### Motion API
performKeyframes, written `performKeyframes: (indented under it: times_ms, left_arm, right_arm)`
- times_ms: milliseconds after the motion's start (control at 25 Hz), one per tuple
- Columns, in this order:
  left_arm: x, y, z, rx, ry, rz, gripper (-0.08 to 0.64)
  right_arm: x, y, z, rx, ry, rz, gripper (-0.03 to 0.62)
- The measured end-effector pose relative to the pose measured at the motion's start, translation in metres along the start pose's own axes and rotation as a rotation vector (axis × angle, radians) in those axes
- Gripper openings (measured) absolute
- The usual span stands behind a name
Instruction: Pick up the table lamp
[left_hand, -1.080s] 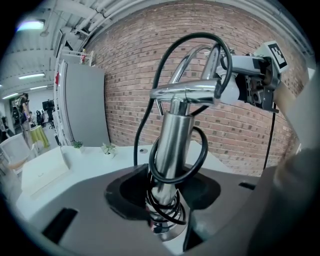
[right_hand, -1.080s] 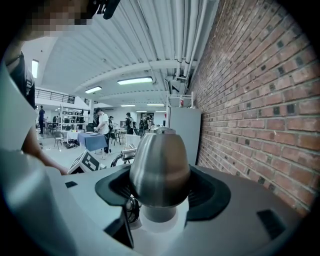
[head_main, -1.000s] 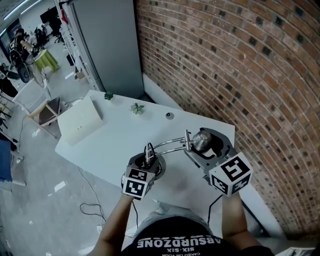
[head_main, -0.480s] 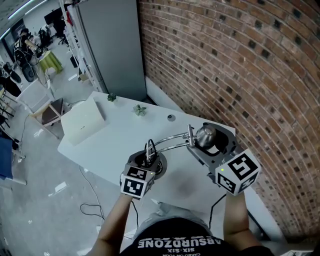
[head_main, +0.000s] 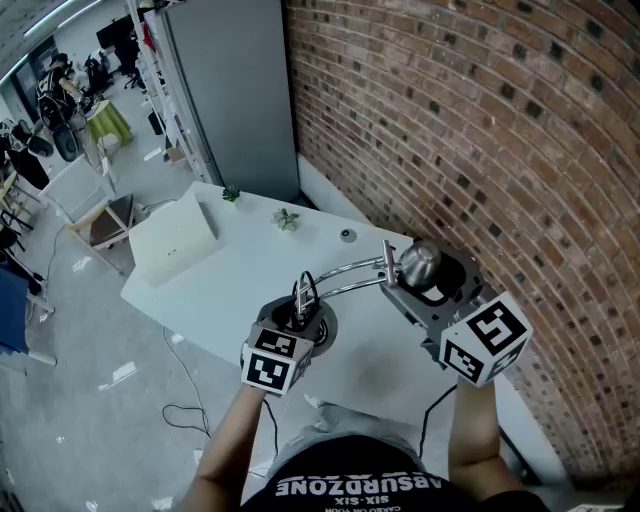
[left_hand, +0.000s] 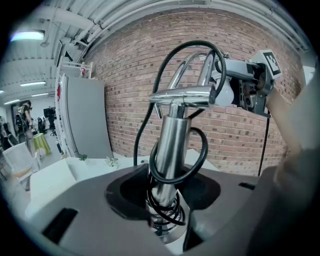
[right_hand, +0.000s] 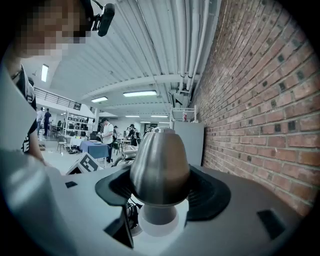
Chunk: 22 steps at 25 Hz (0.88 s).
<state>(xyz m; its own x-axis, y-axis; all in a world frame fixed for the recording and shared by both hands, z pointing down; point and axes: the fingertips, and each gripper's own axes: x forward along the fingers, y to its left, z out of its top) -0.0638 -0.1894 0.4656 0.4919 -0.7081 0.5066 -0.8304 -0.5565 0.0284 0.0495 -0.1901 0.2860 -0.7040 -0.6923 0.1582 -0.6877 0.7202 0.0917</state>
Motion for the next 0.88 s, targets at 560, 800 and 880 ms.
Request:
performKeyframes:
  times_ms: [560, 800, 880]
  left_arm:
    - [-0.014, -0.002, 0.01, 0.015, -0.021, -0.011, 0.167]
    - [-0.017, 0.001, 0.016, 0.014, -0.033, -0.008, 0.167]
    - [-0.018, 0.001, 0.018, 0.013, -0.04, -0.004, 0.166]
  right_arm:
    - [-0.002, 0.007, 0.016, -0.02, -0.014, 0.008, 0.296]
    - [-0.001, 0.008, 0.023, -0.032, -0.019, 0.013, 0.296]
    - [-0.001, 0.008, 0.024, -0.038, -0.021, 0.015, 0.296]
